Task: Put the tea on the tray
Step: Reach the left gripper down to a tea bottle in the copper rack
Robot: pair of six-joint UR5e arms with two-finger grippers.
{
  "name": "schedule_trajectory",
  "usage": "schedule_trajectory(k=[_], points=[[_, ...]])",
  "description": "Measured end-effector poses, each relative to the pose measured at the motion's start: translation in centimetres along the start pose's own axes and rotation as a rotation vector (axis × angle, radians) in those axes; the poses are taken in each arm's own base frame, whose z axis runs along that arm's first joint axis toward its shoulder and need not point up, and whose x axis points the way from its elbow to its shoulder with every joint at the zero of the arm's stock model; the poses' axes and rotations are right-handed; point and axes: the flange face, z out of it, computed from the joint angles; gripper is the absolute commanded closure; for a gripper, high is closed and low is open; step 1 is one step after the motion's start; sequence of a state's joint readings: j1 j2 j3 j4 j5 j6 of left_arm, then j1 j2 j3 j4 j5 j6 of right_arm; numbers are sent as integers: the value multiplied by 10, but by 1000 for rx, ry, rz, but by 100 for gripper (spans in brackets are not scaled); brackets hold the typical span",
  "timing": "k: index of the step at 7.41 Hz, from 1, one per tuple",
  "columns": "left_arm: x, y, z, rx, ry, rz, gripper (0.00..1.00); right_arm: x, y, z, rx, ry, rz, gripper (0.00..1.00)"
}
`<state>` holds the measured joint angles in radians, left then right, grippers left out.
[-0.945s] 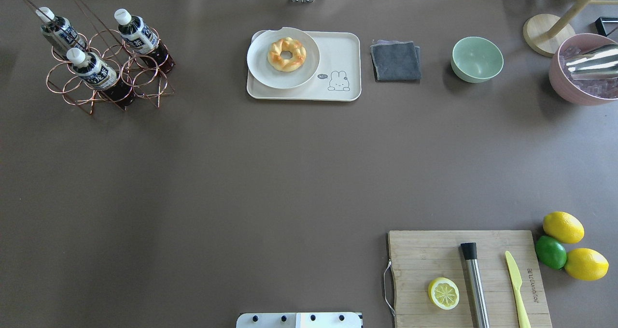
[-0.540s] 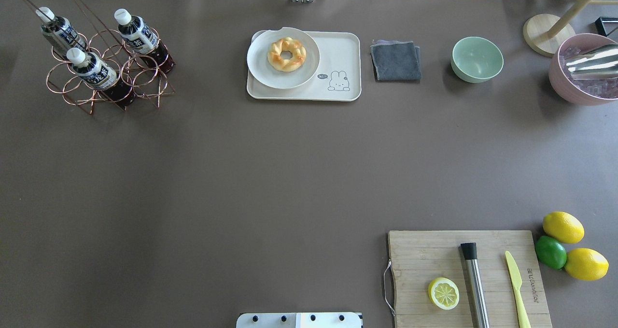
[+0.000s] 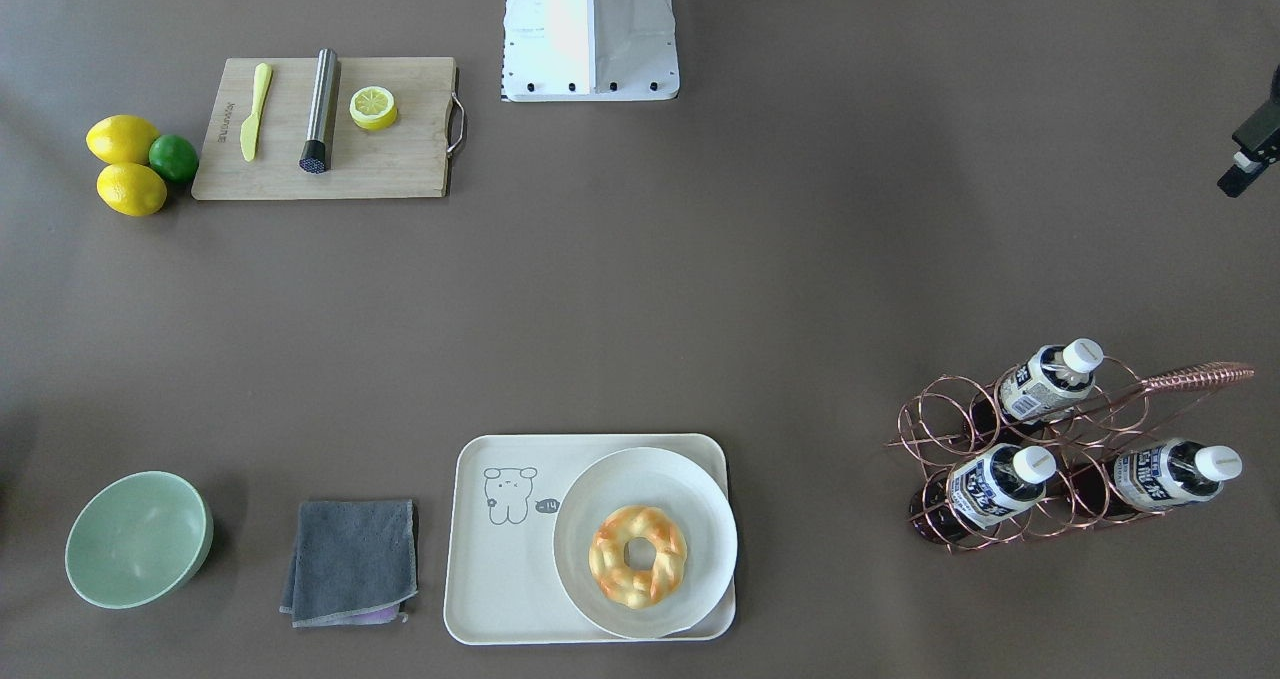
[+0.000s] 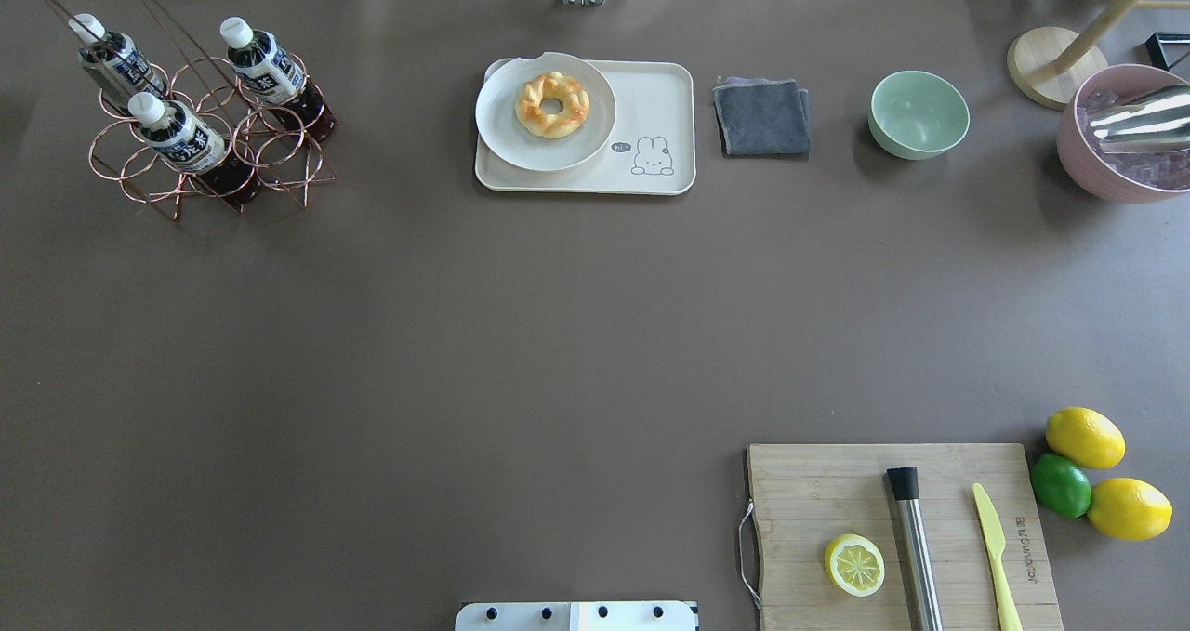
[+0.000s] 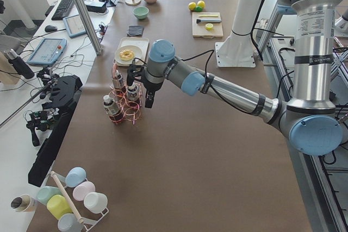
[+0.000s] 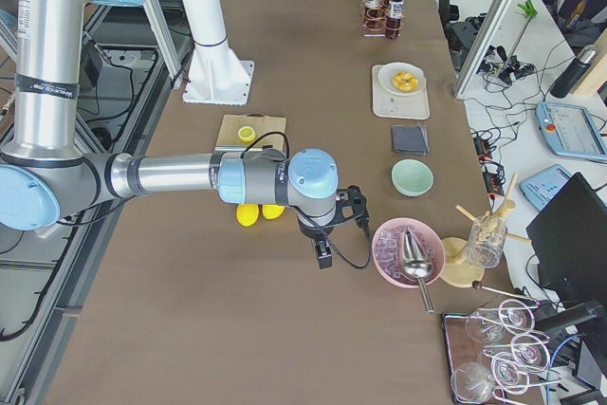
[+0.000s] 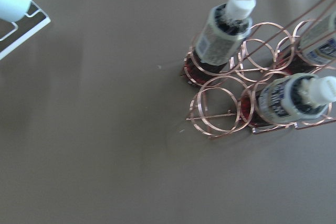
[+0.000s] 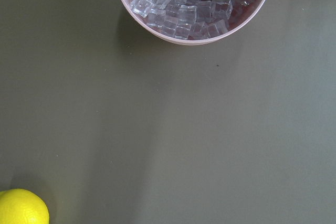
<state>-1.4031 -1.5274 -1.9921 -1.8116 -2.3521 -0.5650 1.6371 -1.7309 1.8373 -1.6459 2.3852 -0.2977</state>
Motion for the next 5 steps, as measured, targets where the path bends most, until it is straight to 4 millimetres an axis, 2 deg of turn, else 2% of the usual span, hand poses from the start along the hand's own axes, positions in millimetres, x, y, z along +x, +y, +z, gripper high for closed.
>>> schedule_trajectory(k=[2, 3, 4, 5], points=[[68, -13, 20, -2, 23, -32, 5, -2, -1, 1, 4, -16, -1, 0], [96, -15, 35, 2, 13, -23, 6, -3, -1, 1, 5, -18, -3, 0], [121, -16, 54, -5, 2, -18, 7, -3, -1, 1, 5, -19, -6, 0], [134, -21, 70, -13, -11, -20, 9, -3, -2, 1, 5, -20, -8, 0]])
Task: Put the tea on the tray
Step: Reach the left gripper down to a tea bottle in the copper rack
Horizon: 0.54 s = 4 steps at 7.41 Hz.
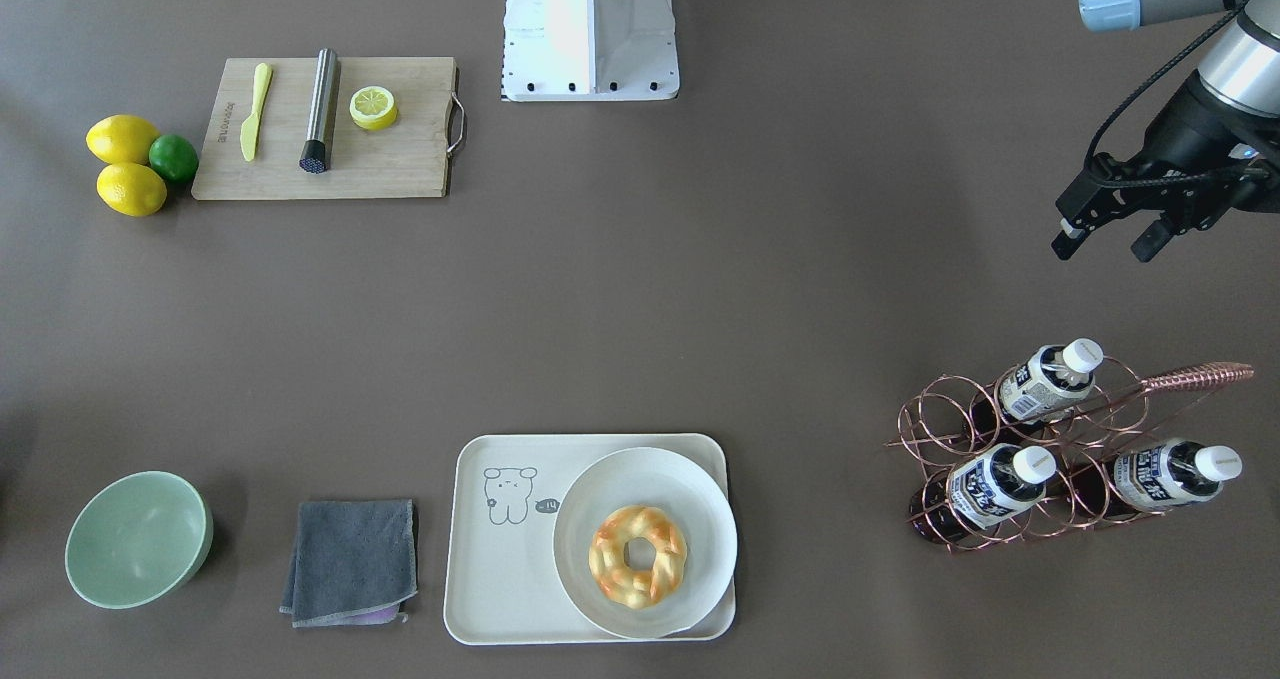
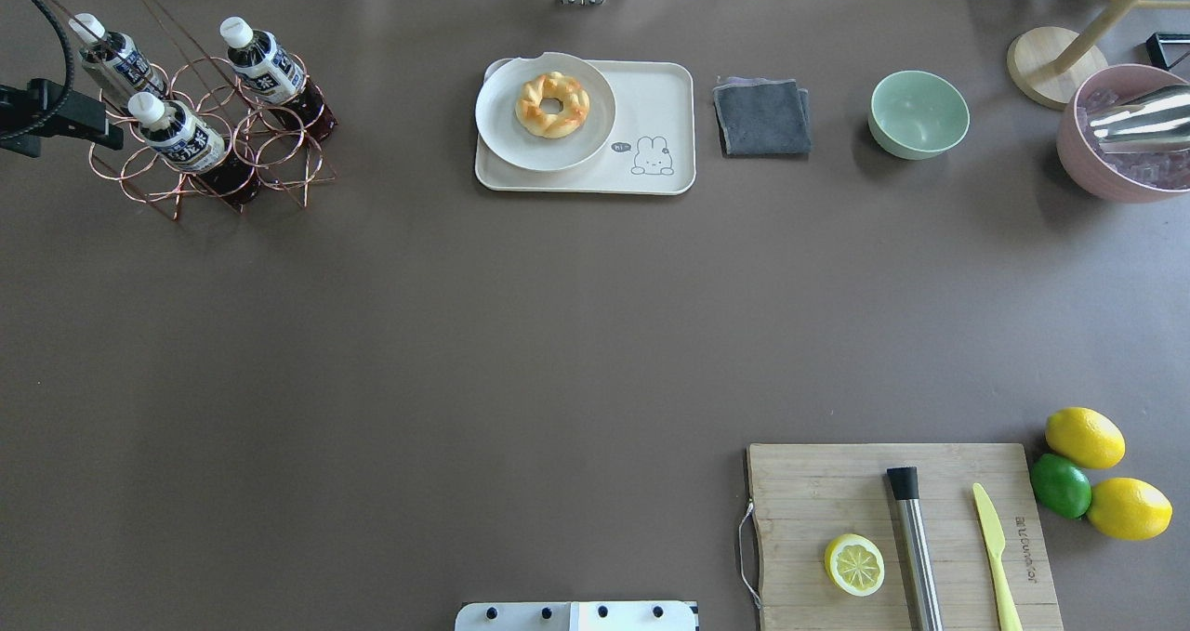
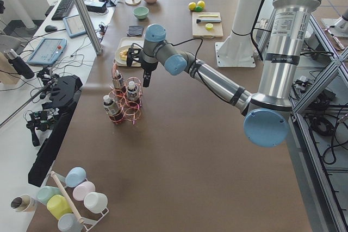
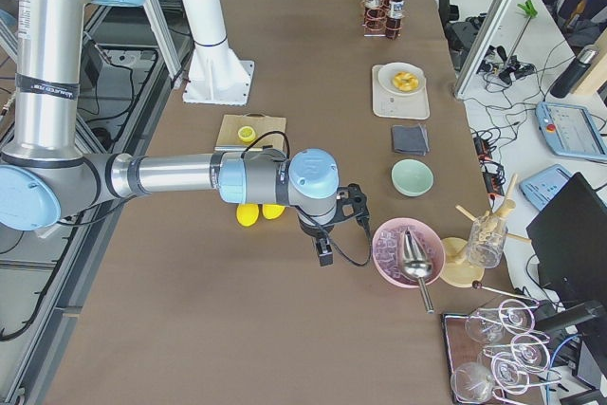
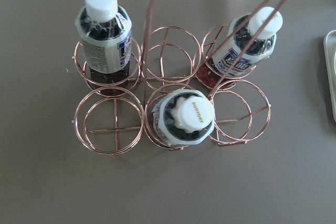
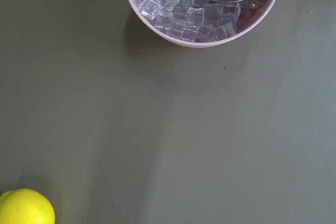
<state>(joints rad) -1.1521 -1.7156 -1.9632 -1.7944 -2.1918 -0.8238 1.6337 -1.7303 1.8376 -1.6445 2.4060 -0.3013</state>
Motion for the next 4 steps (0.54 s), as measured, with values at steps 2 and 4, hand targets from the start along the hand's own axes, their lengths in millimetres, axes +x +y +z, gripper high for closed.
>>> schedule_trajectory(k=[2, 4], points=[[3, -22, 30, -6, -42, 0, 10, -1, -1, 0, 0, 0, -1, 0], [7, -48, 53, -11, -69, 28, 17, -1, -1, 0, 1, 0, 0, 0]])
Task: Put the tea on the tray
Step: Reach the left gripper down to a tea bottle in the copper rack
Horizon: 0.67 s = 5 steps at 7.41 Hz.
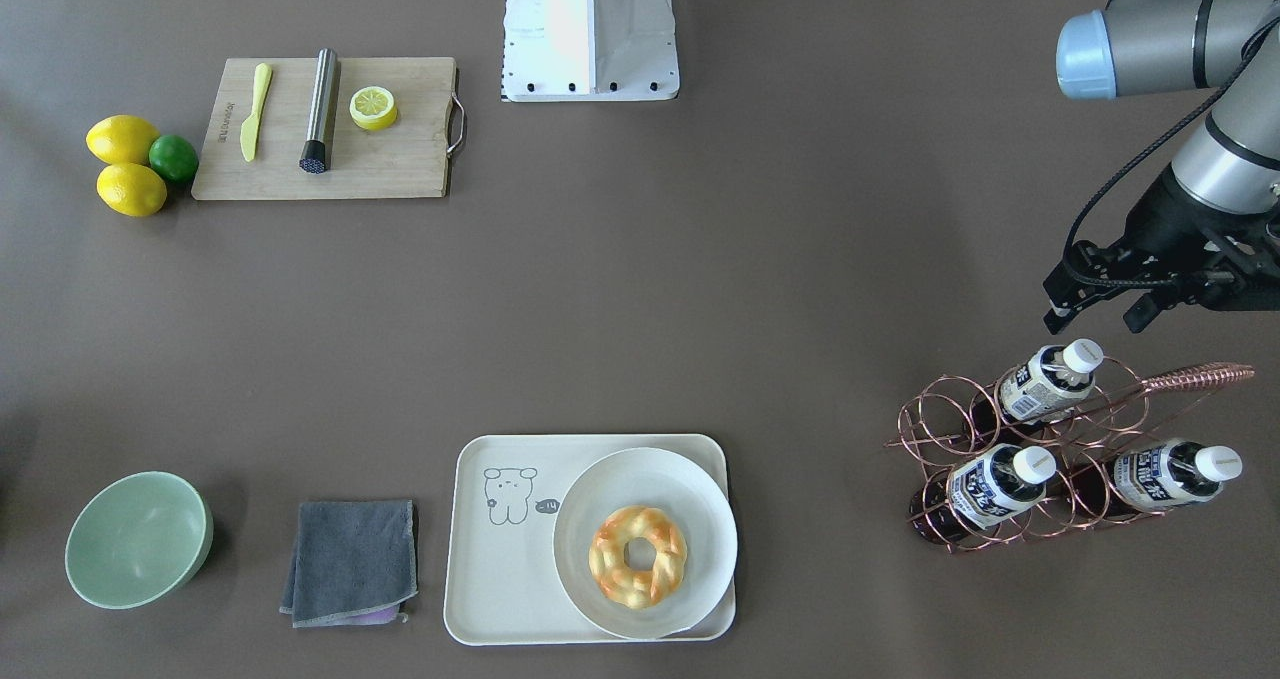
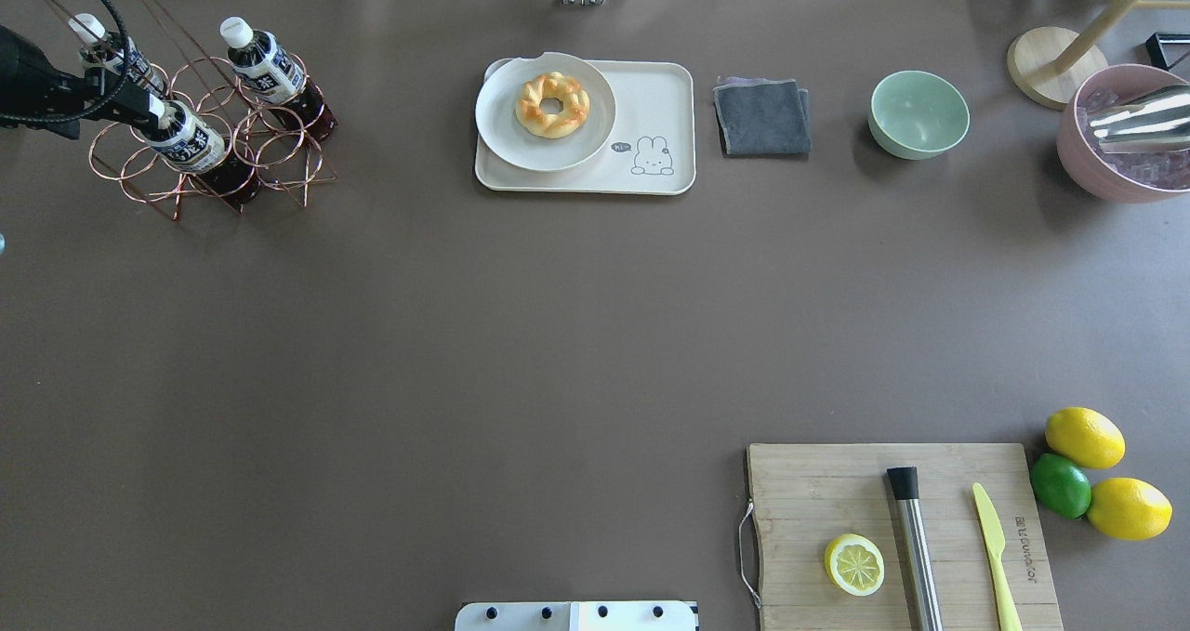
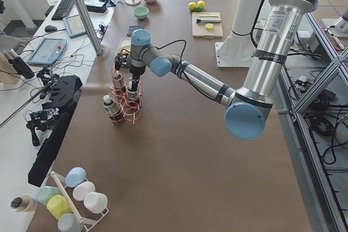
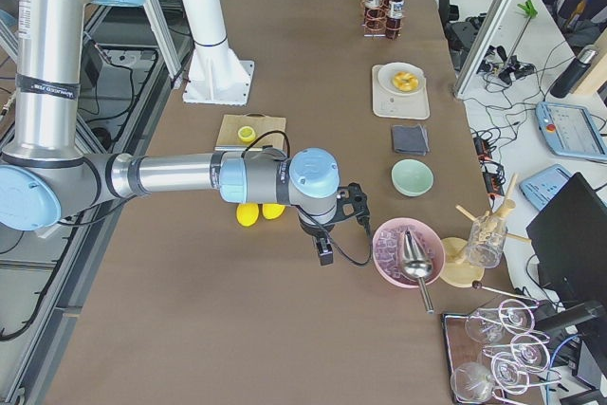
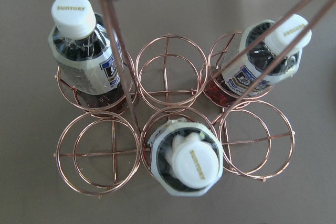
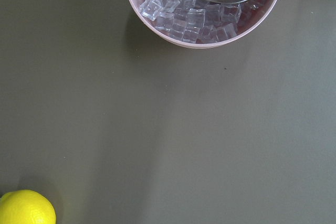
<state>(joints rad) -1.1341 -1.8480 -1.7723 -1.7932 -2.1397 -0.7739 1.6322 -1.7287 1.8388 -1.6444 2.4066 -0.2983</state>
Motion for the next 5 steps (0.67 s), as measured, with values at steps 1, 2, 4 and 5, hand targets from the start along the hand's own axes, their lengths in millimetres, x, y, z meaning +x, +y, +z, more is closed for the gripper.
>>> schedule_trajectory(k=[1, 2, 4, 5], points=[[3, -8, 6, -2, -4, 9, 31, 0, 0, 0, 1, 0, 0, 0], [3, -12, 10, -5, -7, 11, 43, -1, -1, 0, 0, 0, -1, 0], [3, -14, 12, -7, -10, 10, 90, -1, -2, 0, 1, 0, -3, 0], [3, -14, 13, -7, -11, 8, 100, -1, -3, 0, 1, 0, -3, 0]])
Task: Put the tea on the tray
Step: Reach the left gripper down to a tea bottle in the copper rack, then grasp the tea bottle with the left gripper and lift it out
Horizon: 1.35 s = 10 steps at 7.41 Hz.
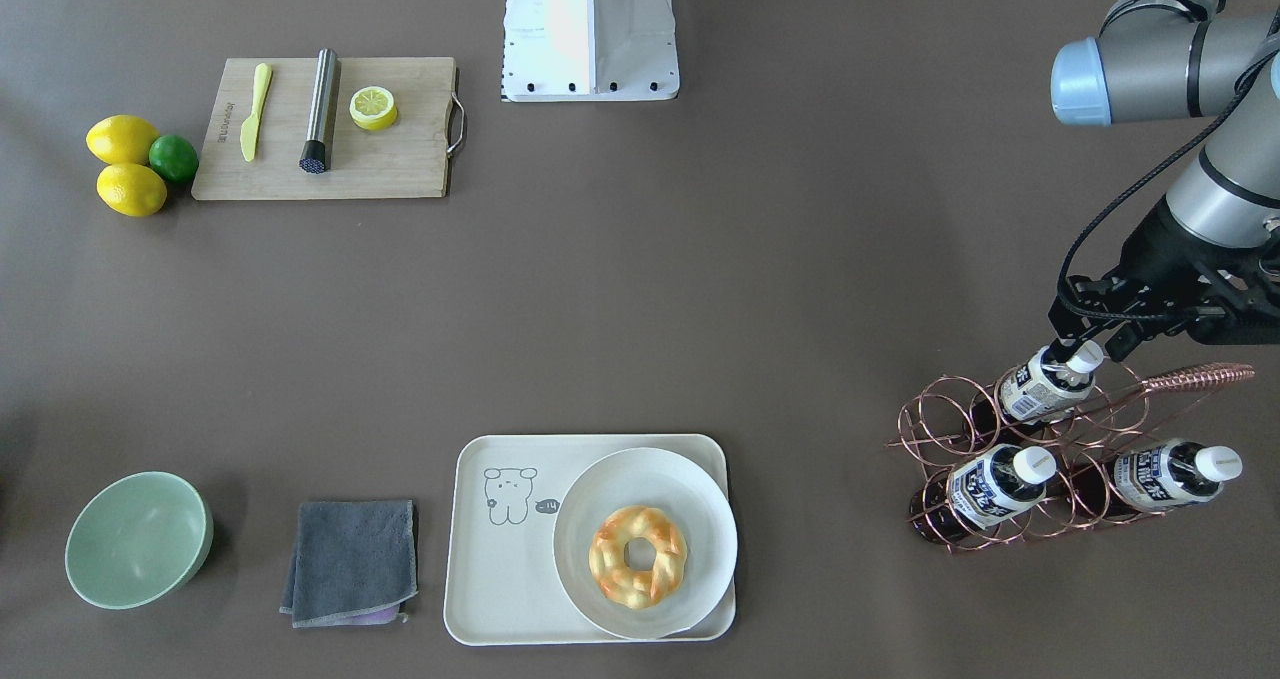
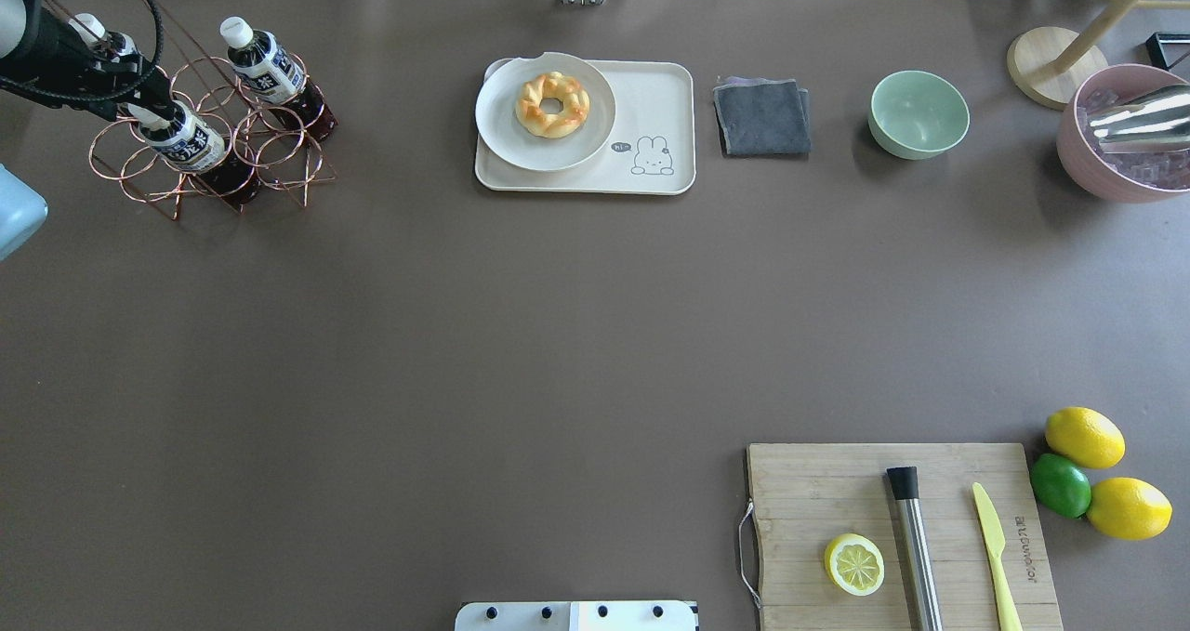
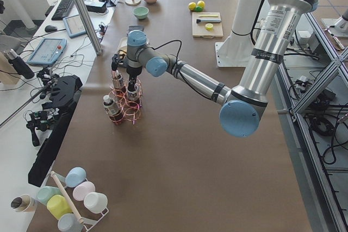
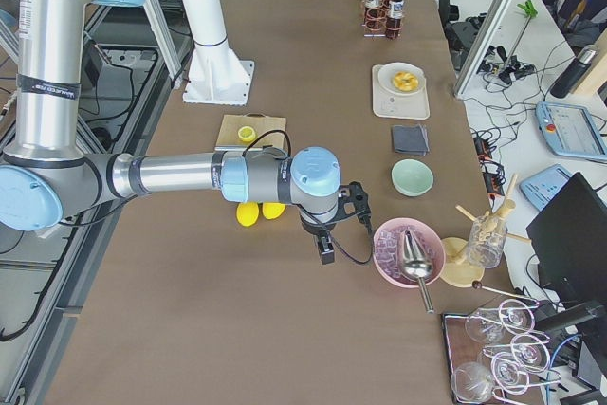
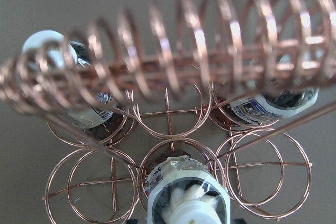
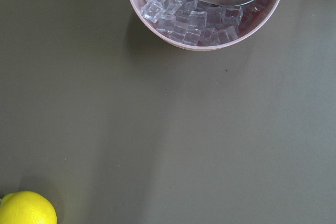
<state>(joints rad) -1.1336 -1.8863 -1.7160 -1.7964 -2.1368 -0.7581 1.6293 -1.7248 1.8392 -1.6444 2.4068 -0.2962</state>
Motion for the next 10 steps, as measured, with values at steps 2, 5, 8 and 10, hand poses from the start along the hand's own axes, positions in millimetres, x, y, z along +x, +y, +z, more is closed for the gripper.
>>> schedule_trajectory(k=[2, 5, 8, 10], points=[[0, 0, -1, 0, 0, -10, 100, 0, 0, 0, 0, 0, -1, 0], [0, -4, -24, 38, 12, -4, 100, -2, -1, -2, 4, 1, -7, 0], [-4, -8, -84, 134, 44, 5, 100, -2, -1, -2, 4, 1, -7, 0], [-3, 6, -122, 156, 46, -7, 100, -2, -1, -2, 4, 1, -4, 0]])
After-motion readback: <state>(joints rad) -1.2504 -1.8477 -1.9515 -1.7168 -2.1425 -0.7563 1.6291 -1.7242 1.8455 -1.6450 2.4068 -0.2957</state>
